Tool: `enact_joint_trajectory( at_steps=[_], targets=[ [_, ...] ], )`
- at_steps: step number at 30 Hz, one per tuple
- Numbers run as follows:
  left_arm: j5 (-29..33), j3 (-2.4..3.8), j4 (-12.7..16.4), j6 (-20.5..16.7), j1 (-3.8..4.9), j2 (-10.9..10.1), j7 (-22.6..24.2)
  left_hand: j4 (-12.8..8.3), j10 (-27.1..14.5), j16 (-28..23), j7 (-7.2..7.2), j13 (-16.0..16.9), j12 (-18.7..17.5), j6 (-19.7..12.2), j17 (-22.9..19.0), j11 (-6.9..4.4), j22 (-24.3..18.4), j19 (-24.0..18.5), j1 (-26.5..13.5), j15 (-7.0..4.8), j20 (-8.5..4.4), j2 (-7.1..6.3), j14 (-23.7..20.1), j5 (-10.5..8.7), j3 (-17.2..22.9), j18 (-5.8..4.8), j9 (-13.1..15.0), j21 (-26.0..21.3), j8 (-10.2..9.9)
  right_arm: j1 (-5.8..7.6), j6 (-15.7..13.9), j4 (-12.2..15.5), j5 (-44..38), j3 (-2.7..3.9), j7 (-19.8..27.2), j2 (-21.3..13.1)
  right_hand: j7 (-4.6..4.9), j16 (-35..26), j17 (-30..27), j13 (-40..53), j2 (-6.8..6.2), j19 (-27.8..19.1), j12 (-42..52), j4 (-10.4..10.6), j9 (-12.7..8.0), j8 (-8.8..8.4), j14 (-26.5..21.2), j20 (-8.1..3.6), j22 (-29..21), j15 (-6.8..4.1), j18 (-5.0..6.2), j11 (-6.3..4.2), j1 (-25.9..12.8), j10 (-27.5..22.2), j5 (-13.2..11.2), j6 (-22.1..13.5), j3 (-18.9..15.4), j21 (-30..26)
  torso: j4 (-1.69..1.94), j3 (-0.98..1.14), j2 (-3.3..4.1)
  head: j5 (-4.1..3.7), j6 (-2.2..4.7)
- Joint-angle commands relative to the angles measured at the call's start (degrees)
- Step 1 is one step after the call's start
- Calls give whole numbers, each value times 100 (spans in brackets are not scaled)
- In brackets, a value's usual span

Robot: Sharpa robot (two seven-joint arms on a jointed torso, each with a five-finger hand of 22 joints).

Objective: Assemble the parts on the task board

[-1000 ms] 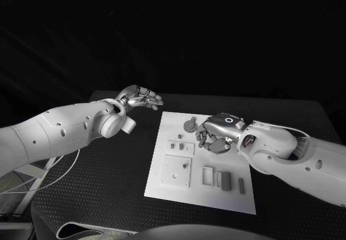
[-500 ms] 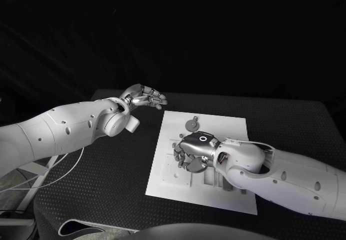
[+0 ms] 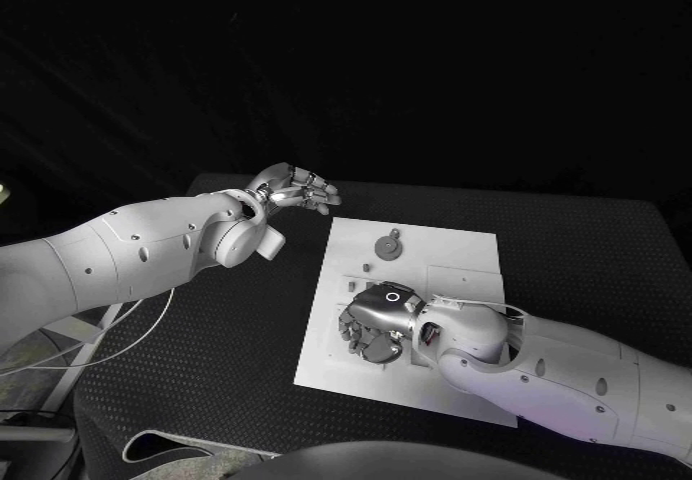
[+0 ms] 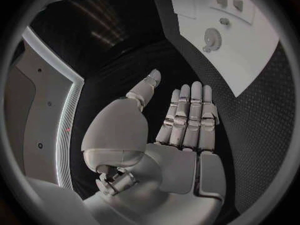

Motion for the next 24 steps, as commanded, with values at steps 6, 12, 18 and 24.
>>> enact_joint_trajectory(
  at_steps=[6, 12, 18, 24],
  targets=[
    [41, 4, 16, 70, 4, -10, 54, 1, -29, -32, -2, -9, 19, -24, 13, 0, -12, 34, 16, 1, 15, 54, 29, -26, -40, 6, -6, 6, 14, -23, -28, -100, -230, -1, 33, 43, 7, 47, 14, 16, 62, 41, 11, -75, 15, 12, 167, -17, 141, -196, 87, -85, 24, 120, 16, 19, 83, 38, -4, -2, 0, 42, -25],
    [41, 4, 20, 70, 4, -11, 51, 2, -30, -35, -2, -10, 19, -24, 16, 1, -14, 33, 16, 2, 15, 54, 29, -26, -41, 6, -7, 6, 14, -28, -59, -121, -313, -2, 6, 51, 7, 52, 17, 20, 59, 42, 10, -75, 19, 13, 167, -19, 142, -197, 87, -86, 24, 121, 16, 19, 83, 43, -7, -2, 0, 48, -19],
    [41, 4, 21, 74, 4, -15, 50, 1, -30, -38, -2, -12, 19, -24, 19, 1, -17, 33, 18, 2, 15, 54, 29, -26, -42, 6, -8, 7, 14, -28, -90, -148, -353, -2, -12, 54, 6, 60, 22, 26, 55, 45, 9, -77, 24, 14, 169, -23, 142, -199, 87, -88, 28, 121, 16, 19, 86, 51, -1, -6, -1, 50, -26],
    [41, 4, 18, 82, 4, -16, 45, 1, -30, -40, -2, -13, 19, -24, 21, 1, -19, 33, 18, 2, 16, 55, 29, -26, -42, 6, -8, 7, 14, -28, -90, -189, -422, -2, -12, 84, 5, 66, 25, 30, 53, 47, 8, -77, 28, 15, 169, -25, 142, -201, 87, -89, 31, 123, 17, 20, 88, 58, 0, -6, -4, 62, -39]
  ],
)
